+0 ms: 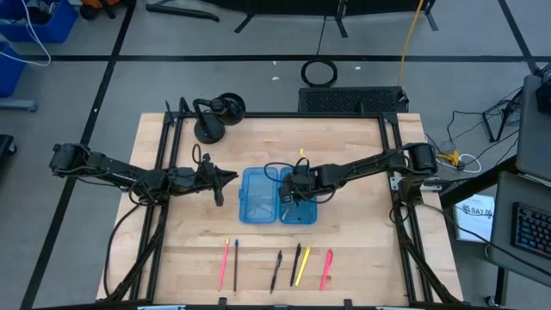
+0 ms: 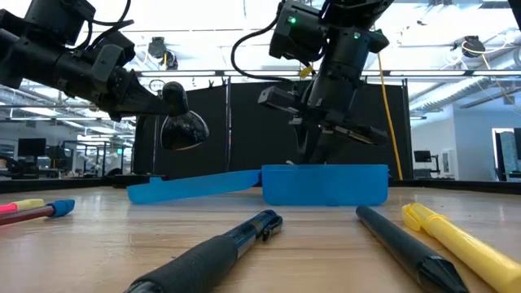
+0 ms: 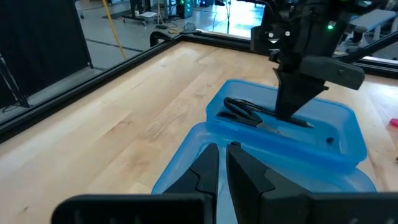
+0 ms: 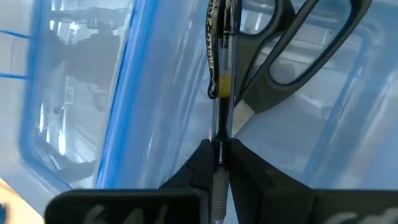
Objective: Pick & place school supplies into a supply box
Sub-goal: Put the right black pen into the blue supply box
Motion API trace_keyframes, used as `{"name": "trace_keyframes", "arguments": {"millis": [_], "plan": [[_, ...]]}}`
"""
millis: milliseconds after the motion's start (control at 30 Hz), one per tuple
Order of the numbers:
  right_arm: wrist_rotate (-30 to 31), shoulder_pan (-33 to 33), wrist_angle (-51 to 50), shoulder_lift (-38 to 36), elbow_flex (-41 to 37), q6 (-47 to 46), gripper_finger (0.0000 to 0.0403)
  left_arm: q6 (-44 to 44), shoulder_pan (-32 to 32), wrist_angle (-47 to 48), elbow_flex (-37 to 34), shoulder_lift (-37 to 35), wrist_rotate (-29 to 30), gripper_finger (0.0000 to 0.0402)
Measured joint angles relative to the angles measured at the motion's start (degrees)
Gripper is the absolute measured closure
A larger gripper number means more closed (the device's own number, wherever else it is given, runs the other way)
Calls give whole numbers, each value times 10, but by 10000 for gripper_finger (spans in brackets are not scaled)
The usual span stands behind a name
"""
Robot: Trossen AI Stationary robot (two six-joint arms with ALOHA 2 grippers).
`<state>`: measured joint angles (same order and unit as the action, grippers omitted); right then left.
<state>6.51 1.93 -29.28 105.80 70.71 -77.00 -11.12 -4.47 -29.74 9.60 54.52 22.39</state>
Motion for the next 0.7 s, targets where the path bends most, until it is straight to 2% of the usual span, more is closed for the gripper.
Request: {"name": "trace_keyframes", "arguments": {"millis": [500, 700], "plan": [[2, 0, 58, -1, -55, -15, 376, -6, 0, 0, 0, 0, -29, 366], [12, 0, 83, -4, -56, 27, 343, -6, 0, -1, 0, 0, -30, 366]]}}
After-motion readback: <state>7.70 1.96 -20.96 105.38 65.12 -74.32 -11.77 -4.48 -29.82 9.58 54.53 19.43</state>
